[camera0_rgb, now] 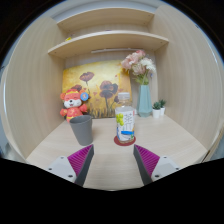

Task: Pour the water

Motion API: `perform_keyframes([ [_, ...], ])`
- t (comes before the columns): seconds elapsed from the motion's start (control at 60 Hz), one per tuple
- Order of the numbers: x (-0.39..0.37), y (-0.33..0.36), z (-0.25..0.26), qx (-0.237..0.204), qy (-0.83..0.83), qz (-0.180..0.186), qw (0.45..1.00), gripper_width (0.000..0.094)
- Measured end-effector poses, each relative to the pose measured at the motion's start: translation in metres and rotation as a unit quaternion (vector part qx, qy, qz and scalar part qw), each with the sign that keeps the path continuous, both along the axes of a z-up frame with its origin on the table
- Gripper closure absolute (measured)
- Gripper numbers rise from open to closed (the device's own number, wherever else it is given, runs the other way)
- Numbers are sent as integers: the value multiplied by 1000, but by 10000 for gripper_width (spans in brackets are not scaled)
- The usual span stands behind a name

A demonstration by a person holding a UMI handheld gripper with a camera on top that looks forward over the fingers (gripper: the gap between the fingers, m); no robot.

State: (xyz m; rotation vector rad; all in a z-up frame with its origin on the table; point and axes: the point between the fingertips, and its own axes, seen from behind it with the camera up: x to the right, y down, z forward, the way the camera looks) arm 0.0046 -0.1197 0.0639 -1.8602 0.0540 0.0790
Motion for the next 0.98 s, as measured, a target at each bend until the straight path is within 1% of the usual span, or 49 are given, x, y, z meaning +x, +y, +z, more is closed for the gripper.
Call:
perform_keyframes([
  [0.183,-21,-36,14,-7,-8,10,1000,121],
  [0.3,-27,-51,38,11,-19,10,1000,122],
  [0.45,-35,-66,73,44,-26,17,999,121],
  [0.533,-39,-73,86,56,-26,21,998,116],
  [0.7,-38,-88,110,78,-30,16,996,114],
  [0.85,-35,-97,120,89,-31,11,995,116],
  [0.983,-35,-97,119,85,-28,7,996,116],
])
